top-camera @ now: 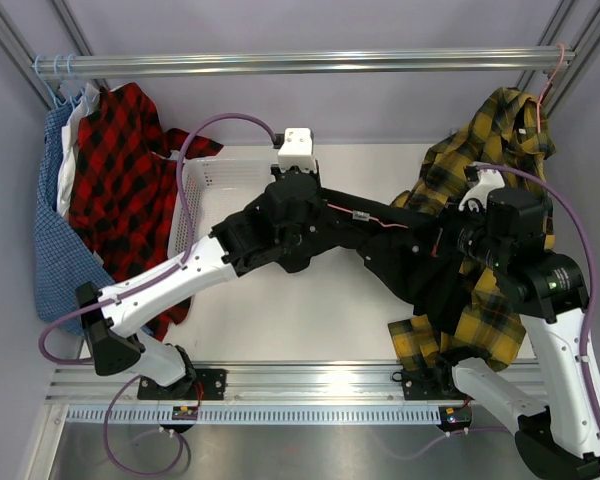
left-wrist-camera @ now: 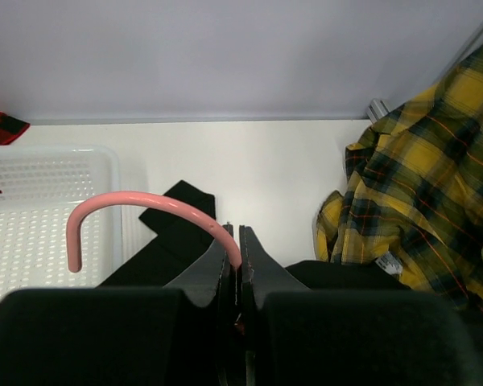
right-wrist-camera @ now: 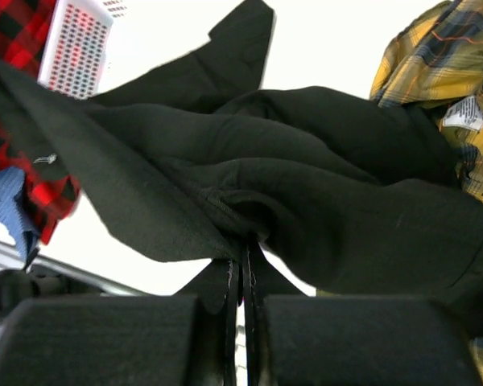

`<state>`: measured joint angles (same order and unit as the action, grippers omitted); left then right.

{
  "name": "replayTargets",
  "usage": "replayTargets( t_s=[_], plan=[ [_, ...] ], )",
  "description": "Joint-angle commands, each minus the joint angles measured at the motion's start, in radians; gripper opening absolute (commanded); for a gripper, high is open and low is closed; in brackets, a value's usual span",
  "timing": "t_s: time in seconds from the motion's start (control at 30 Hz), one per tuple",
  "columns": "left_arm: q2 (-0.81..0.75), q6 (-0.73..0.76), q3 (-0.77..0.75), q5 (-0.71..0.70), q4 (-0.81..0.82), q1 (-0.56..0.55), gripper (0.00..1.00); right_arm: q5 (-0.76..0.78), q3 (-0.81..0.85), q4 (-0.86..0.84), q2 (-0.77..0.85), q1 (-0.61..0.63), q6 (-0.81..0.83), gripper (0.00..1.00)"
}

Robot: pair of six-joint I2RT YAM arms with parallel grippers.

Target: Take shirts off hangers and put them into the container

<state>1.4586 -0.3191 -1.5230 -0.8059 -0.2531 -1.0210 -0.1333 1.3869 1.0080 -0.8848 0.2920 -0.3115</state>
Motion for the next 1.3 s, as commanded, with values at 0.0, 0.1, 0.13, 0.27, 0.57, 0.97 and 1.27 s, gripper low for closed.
replayTargets(
  t_s=[0.0,0.1,0.13,0.27,0.57,0.97,1.27],
  plan=[
    [0.023,-0.015,-0.074,-0.203,0.012,0.036,0.00,0.003,0.107,0.109,0.012,-0.004,0.014,0.00],
    [0.042,-0.032,-0.094,-0.225,0.024,0.038,0.00,-0.028,0.130,0.127,0.004,-0.004,-0.004,0.00],
    [0.048,-0.032,-0.100,-0.220,0.028,0.036,0.00,-0.031,0.132,0.132,0.000,-0.004,-0.008,0.00],
    [0.039,-0.023,-0.100,-0.203,0.055,0.038,0.00,0.021,0.094,0.142,-0.002,-0.004,-0.008,0.00],
    [-0.063,0.069,0.029,-0.053,0.127,0.048,0.00,0.127,0.054,0.161,-0.008,-0.016,-0.001,0.00],
    [-0.214,0.063,0.155,0.019,0.083,0.091,0.00,0.022,0.066,0.142,-0.074,-0.143,0.052,0.00],
    [-0.296,0.205,0.276,0.195,0.169,0.113,0.00,-0.095,0.069,0.147,-0.114,-0.217,0.072,0.00]
  ],
)
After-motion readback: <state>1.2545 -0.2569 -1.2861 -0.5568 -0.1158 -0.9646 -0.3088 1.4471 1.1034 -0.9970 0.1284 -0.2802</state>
